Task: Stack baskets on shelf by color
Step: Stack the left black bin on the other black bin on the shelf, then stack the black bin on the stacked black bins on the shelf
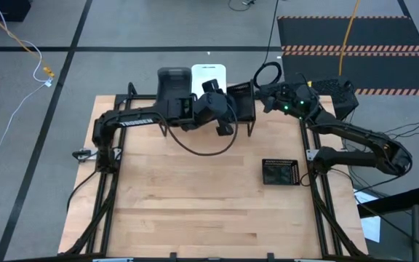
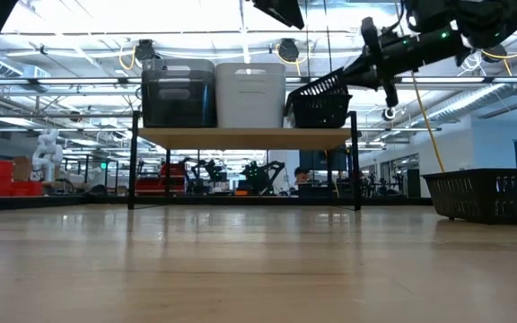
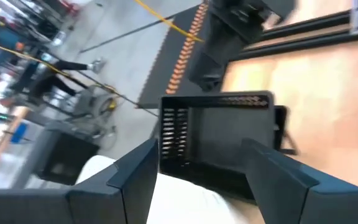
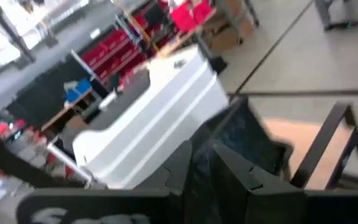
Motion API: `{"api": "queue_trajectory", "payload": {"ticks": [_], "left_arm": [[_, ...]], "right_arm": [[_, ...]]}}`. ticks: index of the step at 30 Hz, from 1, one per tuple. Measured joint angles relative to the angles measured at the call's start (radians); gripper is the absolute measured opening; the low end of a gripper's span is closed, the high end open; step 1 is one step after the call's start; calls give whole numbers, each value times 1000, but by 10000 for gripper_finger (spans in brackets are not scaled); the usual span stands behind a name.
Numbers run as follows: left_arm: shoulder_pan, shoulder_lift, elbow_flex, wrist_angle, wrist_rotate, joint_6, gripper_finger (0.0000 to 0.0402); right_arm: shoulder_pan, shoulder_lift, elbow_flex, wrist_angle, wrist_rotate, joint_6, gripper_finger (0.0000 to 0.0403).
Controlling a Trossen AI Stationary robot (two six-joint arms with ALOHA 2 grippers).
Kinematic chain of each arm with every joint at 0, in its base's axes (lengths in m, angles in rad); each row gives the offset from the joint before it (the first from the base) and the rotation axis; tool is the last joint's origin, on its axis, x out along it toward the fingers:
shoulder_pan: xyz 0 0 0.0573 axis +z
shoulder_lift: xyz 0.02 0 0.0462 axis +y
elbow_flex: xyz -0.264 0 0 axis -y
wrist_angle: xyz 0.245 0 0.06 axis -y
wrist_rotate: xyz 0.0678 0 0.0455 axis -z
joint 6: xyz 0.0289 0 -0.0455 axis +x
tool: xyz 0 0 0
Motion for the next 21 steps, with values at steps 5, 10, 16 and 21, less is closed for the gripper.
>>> {"api": "queue_trajectory", "payload": {"ticks": [5, 10, 16, 21], "left_arm": [[0, 0, 0, -5, 25, -69, 230], [1, 0, 0, -24, 36, -117, 230], [-1, 0, 0, -107, 48, -187, 230], [-7, 0, 0, -206, 52, -250, 230]], "right_arm": [[-6, -21, 0, -92, -13, -18, 47], [5, 12, 0, -143, -52, -39, 47], [19, -20, -2, -150, 51, -80, 47], [27, -107, 0, -2, 109, -112, 47]]}}
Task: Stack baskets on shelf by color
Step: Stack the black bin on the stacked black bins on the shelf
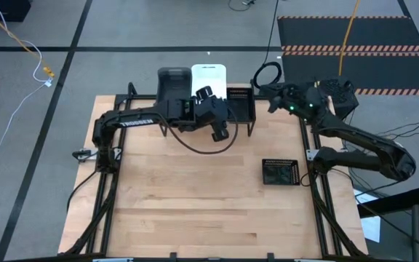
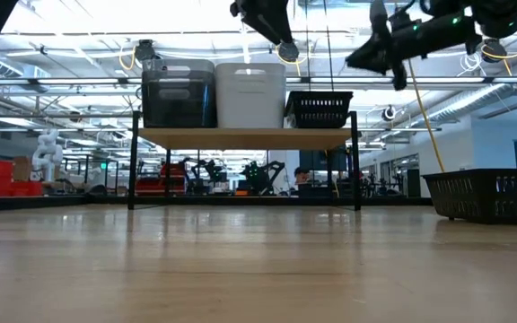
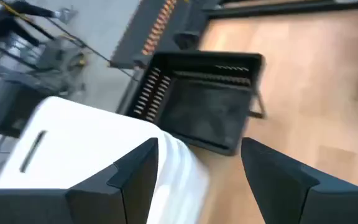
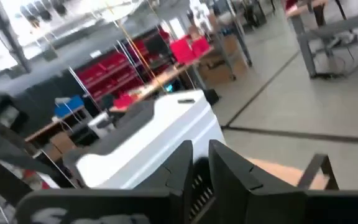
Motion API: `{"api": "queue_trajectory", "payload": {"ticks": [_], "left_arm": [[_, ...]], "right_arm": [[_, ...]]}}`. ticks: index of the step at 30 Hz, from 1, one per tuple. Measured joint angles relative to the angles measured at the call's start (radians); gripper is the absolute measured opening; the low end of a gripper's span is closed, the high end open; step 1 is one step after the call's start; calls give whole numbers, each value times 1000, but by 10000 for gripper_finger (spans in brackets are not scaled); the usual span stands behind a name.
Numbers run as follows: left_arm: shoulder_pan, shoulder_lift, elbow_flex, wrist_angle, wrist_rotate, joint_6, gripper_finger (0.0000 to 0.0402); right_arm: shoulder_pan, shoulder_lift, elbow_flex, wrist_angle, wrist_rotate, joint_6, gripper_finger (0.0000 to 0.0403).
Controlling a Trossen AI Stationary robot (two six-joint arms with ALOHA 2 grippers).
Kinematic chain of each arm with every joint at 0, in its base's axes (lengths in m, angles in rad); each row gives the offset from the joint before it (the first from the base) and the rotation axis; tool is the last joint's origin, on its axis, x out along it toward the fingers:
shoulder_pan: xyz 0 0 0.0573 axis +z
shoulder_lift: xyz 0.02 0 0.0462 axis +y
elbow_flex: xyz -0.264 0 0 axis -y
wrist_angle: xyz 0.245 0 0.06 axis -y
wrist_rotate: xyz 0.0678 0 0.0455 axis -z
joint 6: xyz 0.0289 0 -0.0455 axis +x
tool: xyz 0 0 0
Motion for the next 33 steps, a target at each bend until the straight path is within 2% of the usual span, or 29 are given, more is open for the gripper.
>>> {"api": "queue_trajectory", "payload": {"ticks": [2, 5, 7, 14, 21, 25, 29, 33], "left_arm": [[-4, 0, 0, -18, 64, -6, 230], [-7, 8, 0, 12, 277, 13, 230], [-14, 25, 0, 57, 380, 45, 230], [-51, 115, 0, 271, 545, 342, 230], [-115, 299, 0, 492, 644, 667, 229], [-149, 397, 0, 525, 654, 826, 229], [-173, 459, -2, 520, 642, 907, 229], [-186, 487, -2, 529, 625, 926, 229]], "right_arm": [[0, -28, 0, -9, -9, 0, 47], [2, -73, 0, -25, -54, -1, 47], [7, -107, 0, -33, -86, 5, 47], [71, -279, 0, -53, -120, 95, 47], [128, -406, 0, -58, -157, 284, 47], [141, -441, 0, -71, -155, 340, 47], [141, -443, 0, -74, -130, 358, 47], [141, -439, 0, -102, -130, 363, 47]]}}
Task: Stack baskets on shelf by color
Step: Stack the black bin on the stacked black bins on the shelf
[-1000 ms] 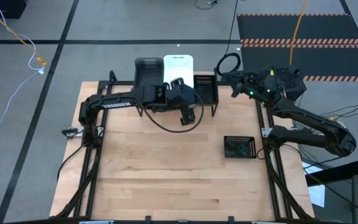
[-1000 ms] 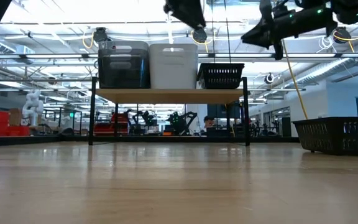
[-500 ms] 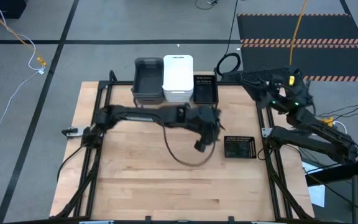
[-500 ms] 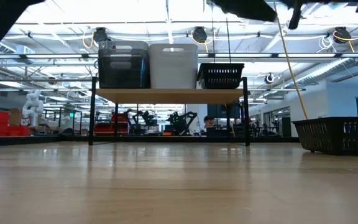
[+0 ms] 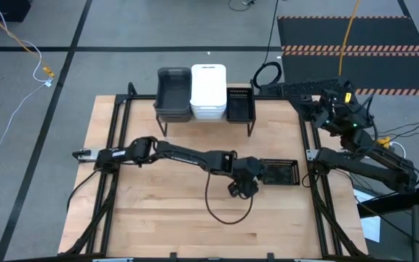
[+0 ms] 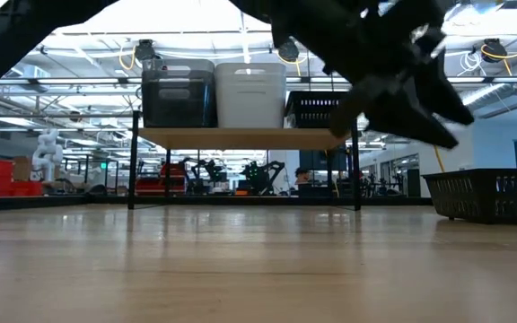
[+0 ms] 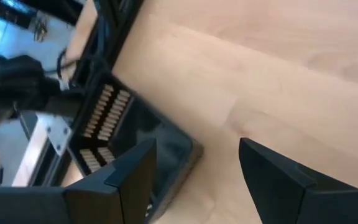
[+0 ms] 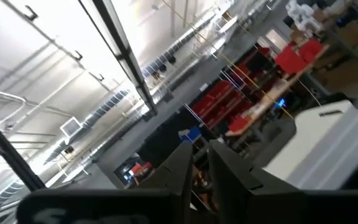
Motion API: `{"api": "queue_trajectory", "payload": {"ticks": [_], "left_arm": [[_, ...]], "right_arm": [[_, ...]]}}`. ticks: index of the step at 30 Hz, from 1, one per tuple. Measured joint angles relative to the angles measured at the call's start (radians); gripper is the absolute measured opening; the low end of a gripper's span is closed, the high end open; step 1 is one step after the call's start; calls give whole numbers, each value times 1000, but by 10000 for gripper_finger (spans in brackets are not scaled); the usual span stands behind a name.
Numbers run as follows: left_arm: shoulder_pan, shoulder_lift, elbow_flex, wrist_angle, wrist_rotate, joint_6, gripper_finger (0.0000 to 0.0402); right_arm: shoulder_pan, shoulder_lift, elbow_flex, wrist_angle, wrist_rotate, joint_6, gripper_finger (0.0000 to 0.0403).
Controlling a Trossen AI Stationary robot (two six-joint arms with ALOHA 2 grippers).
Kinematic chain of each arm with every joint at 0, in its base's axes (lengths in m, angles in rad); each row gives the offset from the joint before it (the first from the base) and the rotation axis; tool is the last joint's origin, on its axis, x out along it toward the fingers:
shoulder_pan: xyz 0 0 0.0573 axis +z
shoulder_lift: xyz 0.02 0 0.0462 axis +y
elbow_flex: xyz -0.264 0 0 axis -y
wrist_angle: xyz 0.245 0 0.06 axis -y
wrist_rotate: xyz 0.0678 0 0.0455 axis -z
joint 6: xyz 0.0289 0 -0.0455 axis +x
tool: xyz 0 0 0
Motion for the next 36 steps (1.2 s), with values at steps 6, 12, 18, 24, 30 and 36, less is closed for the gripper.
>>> {"api": "queue_trajectory", "payload": {"ticks": [6, 12, 18, 24, 30, 36], "left_arm": [[17, 37, 0, 32, -77, -3, 230], [47, 32, 1, 104, -68, -13, 230], [79, 44, 1, 123, 18, 21, 230], [75, 117, 1, 173, 33, 46, 230], [77, 146, 0, 267, 32, 37, 227], [77, 146, 0, 230, 21, -28, 136]], "right_arm": [[9, 1, 0, -70, 0, -5, 47], [11, 2, 0, -94, 0, -1, 47], [11, 2, 0, -88, 0, 8, 47], [11, 2, 0, -88, 2, 11, 47], [11, 11, 0, -97, 4, 18, 47], [11, 22, 0, -103, 9, 23, 47]]}}
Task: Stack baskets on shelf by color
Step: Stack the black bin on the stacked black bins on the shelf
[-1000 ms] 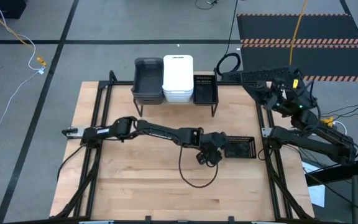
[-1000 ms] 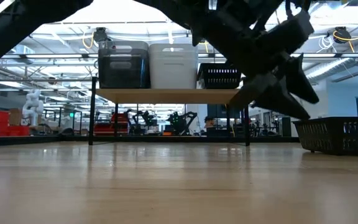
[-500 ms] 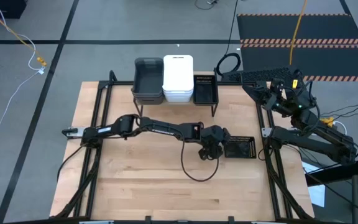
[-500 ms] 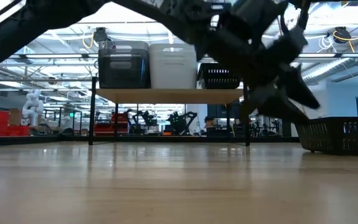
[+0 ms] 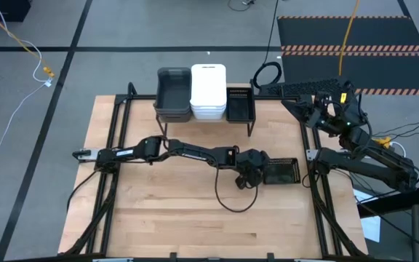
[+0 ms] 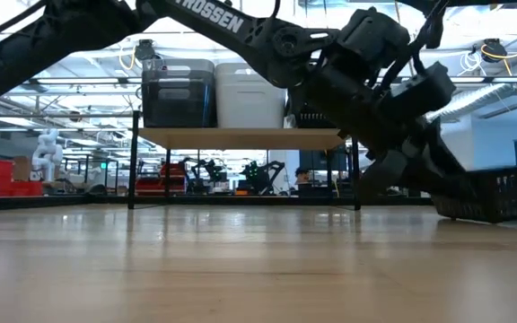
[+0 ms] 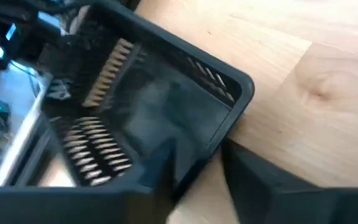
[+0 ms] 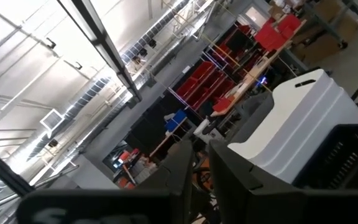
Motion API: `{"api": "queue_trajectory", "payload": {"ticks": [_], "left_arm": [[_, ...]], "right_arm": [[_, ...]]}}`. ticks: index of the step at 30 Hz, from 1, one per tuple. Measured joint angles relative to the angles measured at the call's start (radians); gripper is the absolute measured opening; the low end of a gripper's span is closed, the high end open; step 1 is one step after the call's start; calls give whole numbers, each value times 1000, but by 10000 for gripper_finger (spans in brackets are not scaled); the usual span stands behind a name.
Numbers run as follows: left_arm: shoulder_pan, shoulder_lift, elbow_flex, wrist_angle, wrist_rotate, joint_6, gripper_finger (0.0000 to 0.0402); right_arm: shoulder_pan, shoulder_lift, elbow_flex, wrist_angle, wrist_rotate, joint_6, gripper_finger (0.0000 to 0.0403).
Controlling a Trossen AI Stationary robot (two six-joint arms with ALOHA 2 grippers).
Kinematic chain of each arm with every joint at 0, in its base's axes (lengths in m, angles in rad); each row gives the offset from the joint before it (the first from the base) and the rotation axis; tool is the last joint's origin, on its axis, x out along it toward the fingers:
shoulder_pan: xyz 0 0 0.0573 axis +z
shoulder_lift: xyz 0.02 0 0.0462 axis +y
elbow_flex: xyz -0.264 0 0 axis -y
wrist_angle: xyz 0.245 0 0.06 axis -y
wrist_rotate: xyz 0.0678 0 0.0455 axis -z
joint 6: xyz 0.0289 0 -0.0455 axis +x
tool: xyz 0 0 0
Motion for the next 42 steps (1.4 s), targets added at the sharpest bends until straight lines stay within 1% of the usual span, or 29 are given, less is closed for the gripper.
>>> {"api": "queue_trajectory", "payload": {"ticks": [4, 5, 8, 10, 13, 15, 17, 19, 22, 24, 25, 28, 30, 34, 38, 42], "left_arm": [[-2, -11, 0, -68, -2, -90, 31], [-6, -22, 0, -85, -8, -111, 18], [-20, -81, 0, -157, -20, -168, 20], [-36, -119, 0, -182, -48, -202, 23], [-52, -206, -2, -207, -67, -286, 12], [-51, -271, 0, -230, -71, -347, 9], [-43, -334, 2, -247, -85, -395, 13], [-29, -389, 1, -274, -93, -441, 17], [9, -458, -1, -282, -105, -511, 10], [41, -499, 2, -242, -129, -556, 8], [57, -517, 2, -248, -153, -572, 9], [113, -538, 3, -221, -178, -611, 15], [153, -540, 1, -230, -172, -659, 12], [221, -541, 1, -274, -189, -755, 8], [251, -537, 1, -364, -213, -779, 22], [258, -537, 1, -398, -211, -779, 15]], "right_arm": [[0, 5, 0, -1, 18, -17, 47], [0, 5, 0, -1, 17, -20, 47], [-1, 5, 0, -6, 17, -34, 47], [-1, 5, 0, -11, 18, -41, 47], [-1, -2, 0, -5, 18, -56, 47], [-1, -11, 0, 29, 20, -73, 47], [-1, -26, 0, 105, 35, -106, 47], [1, -41, 0, 229, 70, -150, 47], [3, -54, 1, 421, 94, -201, 47], [3, -63, 2, 501, 100, -216, 47], [3, -65, 3, 510, 100, -220, 47], [6, -70, 2, 468, 89, -220, 47], [10, -66, 1, 419, 68, -216, 47], [22, -52, 1, 317, 70, -192, 47], [35, -34, 0, 280, 72, -177, 47], [39, -23, 0, 275, 72, -179, 47]]}}
